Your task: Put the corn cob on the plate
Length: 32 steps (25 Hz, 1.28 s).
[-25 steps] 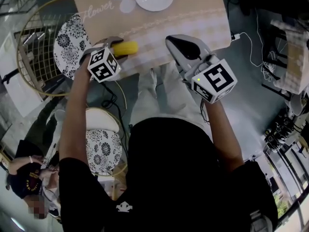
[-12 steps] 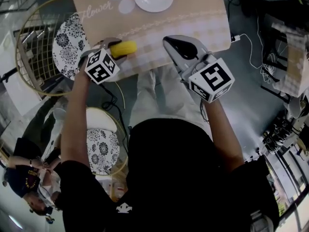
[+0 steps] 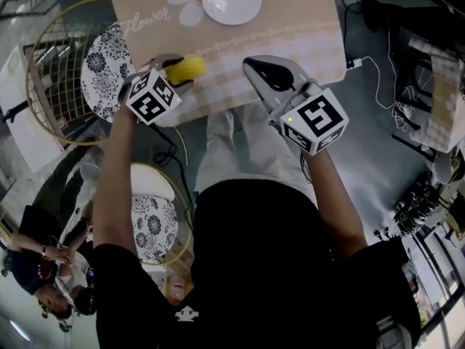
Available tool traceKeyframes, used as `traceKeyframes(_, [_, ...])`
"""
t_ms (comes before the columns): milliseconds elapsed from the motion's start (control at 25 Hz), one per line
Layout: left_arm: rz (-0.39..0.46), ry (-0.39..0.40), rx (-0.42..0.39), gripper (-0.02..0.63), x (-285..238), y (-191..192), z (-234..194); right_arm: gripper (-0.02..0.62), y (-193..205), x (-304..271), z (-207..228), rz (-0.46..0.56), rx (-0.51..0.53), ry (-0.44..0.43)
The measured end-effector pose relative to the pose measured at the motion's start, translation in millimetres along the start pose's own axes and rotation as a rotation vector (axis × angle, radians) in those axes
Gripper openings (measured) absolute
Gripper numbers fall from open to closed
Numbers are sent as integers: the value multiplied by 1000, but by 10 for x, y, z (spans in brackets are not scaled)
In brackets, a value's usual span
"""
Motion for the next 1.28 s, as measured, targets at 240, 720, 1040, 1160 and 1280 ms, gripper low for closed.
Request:
traceKeyframes(240, [4,-14,-4,275,36,-213,-112,3,-55,49,124,4,-3,1])
traceKeyframes(720, [5,-34,-21,274,19,-525,-344,3,-87,100,386,12,-20,12])
traceKeyframes(1040, [32,-34,15,273,11,-739,-509,2,-58,112,593,3,-36,6])
traceKeyframes(1160, [32,-38,28,273,24,-798,-552,2,-73,114,656,0,-34,1])
traceKeyframes(1280, [23,-32,25,273,35,-878,-605,2,-105,115,708,4,-33,-3])
Point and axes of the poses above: the fingertips, and each gripper's own axes: x backward along the fingers, z to its right, y out of its underside, the point moved 8 cm from there along x, backward along the fingers
